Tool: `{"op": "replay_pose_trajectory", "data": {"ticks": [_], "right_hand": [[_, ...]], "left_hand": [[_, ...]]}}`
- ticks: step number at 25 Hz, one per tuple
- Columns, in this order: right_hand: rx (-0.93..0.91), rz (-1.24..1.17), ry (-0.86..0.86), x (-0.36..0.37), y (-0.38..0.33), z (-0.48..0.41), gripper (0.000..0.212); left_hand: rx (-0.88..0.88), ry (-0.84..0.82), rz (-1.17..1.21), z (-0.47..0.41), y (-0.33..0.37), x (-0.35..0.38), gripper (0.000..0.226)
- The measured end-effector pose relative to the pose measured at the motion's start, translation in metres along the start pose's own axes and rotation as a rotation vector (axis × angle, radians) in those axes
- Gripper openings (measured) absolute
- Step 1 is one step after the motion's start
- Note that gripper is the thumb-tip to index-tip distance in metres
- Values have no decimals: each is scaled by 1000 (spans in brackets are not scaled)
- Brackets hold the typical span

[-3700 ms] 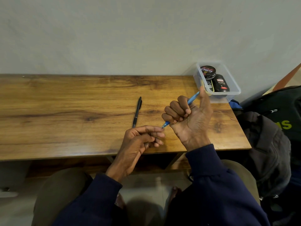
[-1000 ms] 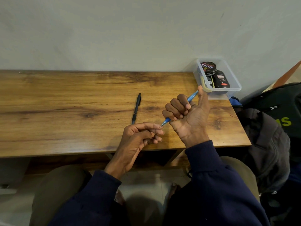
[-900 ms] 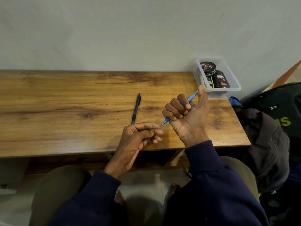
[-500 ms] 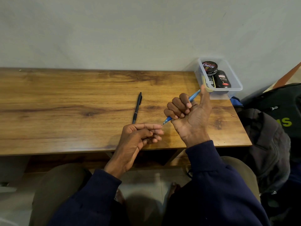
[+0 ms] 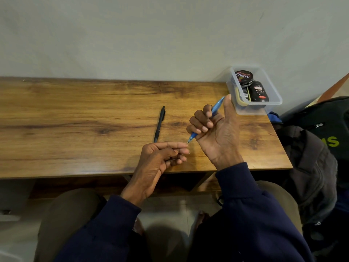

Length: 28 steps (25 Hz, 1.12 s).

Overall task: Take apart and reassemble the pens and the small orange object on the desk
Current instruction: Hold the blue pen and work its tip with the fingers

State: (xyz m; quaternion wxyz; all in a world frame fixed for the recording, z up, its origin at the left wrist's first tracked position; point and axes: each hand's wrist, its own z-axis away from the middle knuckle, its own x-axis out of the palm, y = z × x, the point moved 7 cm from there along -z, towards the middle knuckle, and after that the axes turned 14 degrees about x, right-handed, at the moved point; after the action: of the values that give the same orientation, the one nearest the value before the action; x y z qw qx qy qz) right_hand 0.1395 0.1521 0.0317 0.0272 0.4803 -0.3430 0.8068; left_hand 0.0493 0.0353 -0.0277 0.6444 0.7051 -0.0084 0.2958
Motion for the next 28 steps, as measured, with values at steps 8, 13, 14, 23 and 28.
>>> {"op": "replay_pose_trajectory", "data": {"ticks": [8,13,14,23,28], "right_hand": [[23,-40,-5,-8,0,1,70],[-3,-74,-16,-9,-3,2,64],[-10,-85,-10,-10,-4,2,64],[-12,-105,2,-12,-3,2,63],[-15,-103,2,-13,-3,1,62]], "left_hand": [[-7,3,-21,1,0,-1,23],[-2,-3,-26,1,1,0,24],[-1,-4,-25,1,1,0,24],[9,-18,-12,0,1,1,25],[8,-26,-5,0,0,0,26]]}}
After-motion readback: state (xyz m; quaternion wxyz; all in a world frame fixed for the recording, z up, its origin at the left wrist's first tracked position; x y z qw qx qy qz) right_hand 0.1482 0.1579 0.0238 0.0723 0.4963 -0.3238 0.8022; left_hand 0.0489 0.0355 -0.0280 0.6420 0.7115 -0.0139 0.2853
